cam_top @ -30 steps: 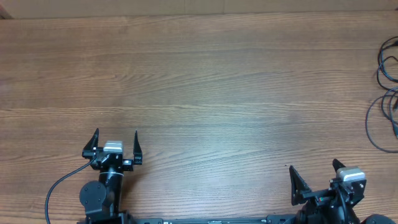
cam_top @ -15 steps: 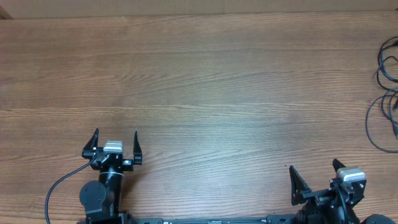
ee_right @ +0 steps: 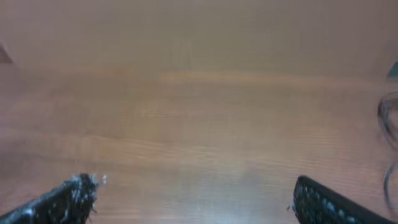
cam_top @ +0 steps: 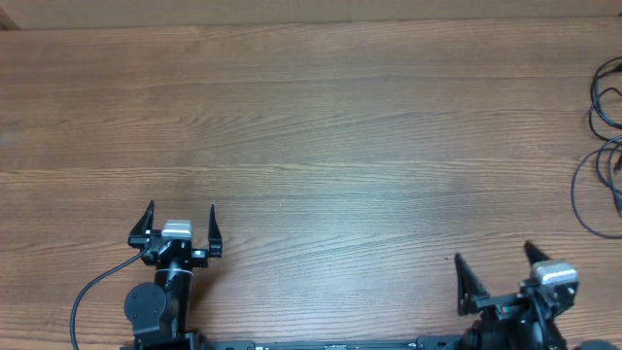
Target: Untangle cables
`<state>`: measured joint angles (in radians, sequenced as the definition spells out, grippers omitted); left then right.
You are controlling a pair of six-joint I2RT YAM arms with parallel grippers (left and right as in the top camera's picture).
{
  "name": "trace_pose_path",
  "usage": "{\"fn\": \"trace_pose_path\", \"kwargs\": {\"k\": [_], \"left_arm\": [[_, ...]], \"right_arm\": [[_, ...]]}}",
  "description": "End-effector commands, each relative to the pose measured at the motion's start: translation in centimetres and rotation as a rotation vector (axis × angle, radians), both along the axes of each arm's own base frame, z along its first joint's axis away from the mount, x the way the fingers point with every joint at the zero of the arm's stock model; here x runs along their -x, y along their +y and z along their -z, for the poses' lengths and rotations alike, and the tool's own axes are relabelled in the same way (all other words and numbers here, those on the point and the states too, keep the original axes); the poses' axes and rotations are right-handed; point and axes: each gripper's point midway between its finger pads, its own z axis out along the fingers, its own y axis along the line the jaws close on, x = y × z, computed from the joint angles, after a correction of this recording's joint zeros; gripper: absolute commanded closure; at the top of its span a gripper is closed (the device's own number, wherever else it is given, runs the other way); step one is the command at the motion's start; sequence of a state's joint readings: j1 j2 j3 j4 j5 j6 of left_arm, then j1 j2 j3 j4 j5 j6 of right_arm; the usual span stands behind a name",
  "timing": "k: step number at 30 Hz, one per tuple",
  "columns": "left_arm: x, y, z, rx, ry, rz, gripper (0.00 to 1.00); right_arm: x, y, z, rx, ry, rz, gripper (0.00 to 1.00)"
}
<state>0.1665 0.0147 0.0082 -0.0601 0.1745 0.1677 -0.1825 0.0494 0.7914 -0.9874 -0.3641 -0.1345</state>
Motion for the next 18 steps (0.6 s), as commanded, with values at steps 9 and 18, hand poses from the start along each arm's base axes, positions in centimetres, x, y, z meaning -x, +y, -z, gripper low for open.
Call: {"fn": "trace_pose_path", "kwargs": {"k": [9, 18], "left_arm": [[0.1, 0.5, 0.0, -0.021, -0.004, -0.022, 0.0], [0.1, 0.5, 0.0, -0.021, -0.004, -0.022, 0.0]], "right_arm": [[-3.4, 3.8, -4.9, 0.072, -0.447, -0.283, 0.0], [-4.8, 3.8, -4.5, 0.114, -0.627, -0.288, 0.0]]}}
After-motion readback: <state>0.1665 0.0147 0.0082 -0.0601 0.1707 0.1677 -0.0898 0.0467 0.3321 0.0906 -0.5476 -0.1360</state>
